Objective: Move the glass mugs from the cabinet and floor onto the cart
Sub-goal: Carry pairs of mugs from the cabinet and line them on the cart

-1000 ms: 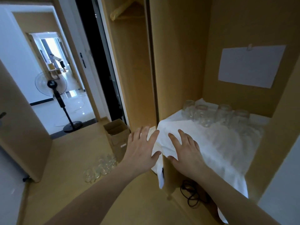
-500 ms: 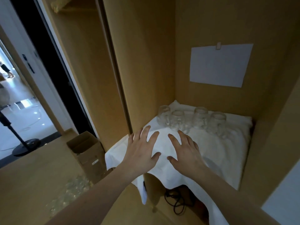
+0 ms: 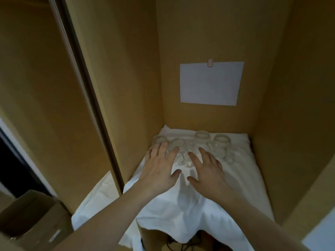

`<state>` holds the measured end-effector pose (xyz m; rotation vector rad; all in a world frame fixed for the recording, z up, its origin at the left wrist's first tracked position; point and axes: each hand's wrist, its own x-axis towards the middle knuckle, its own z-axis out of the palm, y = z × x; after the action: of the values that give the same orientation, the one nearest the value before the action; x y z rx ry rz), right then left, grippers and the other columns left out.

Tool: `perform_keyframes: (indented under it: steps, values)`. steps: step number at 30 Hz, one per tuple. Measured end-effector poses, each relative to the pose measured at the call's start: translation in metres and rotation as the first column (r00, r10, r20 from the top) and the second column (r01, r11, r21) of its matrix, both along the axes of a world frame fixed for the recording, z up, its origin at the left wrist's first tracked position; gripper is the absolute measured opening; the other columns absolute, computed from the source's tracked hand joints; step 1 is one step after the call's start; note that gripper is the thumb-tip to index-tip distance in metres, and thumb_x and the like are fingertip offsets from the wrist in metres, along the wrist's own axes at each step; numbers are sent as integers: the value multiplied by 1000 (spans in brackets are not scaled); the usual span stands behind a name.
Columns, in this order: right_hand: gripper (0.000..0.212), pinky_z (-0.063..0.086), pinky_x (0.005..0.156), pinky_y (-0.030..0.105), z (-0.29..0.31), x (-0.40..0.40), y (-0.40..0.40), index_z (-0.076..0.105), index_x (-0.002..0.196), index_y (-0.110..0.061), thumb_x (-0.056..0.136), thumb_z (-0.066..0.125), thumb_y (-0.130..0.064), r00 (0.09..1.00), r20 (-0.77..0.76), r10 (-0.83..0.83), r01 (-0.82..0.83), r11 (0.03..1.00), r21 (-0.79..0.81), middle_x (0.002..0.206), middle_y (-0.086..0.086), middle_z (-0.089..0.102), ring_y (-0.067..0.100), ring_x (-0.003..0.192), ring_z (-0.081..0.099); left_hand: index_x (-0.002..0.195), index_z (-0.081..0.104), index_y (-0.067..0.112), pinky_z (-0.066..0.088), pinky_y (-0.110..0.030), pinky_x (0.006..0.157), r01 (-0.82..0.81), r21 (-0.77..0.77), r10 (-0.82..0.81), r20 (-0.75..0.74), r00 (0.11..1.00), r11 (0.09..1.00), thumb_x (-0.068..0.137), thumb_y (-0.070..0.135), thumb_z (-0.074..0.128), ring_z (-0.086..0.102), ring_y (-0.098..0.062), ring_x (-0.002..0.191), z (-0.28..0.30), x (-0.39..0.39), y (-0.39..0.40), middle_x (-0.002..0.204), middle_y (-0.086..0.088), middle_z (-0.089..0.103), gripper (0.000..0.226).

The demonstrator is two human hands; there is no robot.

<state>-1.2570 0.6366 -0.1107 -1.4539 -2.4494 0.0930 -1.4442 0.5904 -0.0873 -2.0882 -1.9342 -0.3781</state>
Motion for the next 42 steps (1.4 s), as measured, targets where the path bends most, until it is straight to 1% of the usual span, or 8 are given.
perform_keyframes:
  steps: [3,8,11,15,19,26,36,42]
  values:
    - [83,31,112,51,-2,-14,6,25,155,-31,85,66,-51,998,21,-63,62,998,9,162,14,21,37,145,28,149,30,31,29,-47,112,56,-9,-56,23,998,998,86,60,51,21,-30,145,-2,-17,16,160,-6,21,72]
    - [80,26,116,47,-9,-23,11,22,156,-32,89,61,-51,987,44,-154,156,987,-29,164,12,13,34,148,20,150,27,31,26,-46,114,145,-42,-143,50,988,989,89,58,51,16,-28,147,-8,-30,43,160,-5,20,71]
    - [79,25,117,47,-14,-18,13,20,156,-31,90,60,-50,978,70,-199,203,977,-59,165,11,12,33,149,19,149,33,30,27,-46,111,180,-43,-175,102,979,983,87,58,55,24,-29,144,-13,-24,58,159,-6,24,71]
    - [79,22,119,44,-12,0,30,13,157,-33,93,55,-54,958,103,-268,277,957,-81,166,8,6,30,151,13,151,28,32,23,-46,116,245,-76,-232,143,962,967,89,59,51,17,-27,147,-19,-9,86,161,-4,20,71]
    - [79,19,120,44,-10,18,64,12,157,-34,93,54,-54,948,94,-304,314,942,-123,166,8,5,30,151,12,150,28,32,25,-43,115,275,-94,-259,156,953,957,89,60,50,20,-25,144,-18,4,118,159,-3,22,70]
    - [78,26,116,44,-11,35,138,14,157,-30,93,55,-48,937,61,-345,350,925,-145,164,9,10,30,147,19,151,30,31,29,-40,113,251,-165,-217,199,956,954,89,60,54,25,-26,143,-16,25,194,157,-3,28,73]
    - [82,28,115,45,-20,53,211,15,157,-32,90,62,-42,929,61,-366,370,901,-225,165,9,7,31,147,18,153,30,29,36,-49,112,247,-288,-176,250,952,925,89,60,58,26,-32,143,-28,63,274,159,-8,25,76]
    - [97,34,112,47,-23,48,235,6,158,-32,85,69,-23,943,212,-256,314,895,-316,165,7,-3,36,147,13,155,25,28,37,-48,111,182,-507,-59,249,967,843,87,56,63,29,-36,141,-40,72,308,157,-10,25,82]
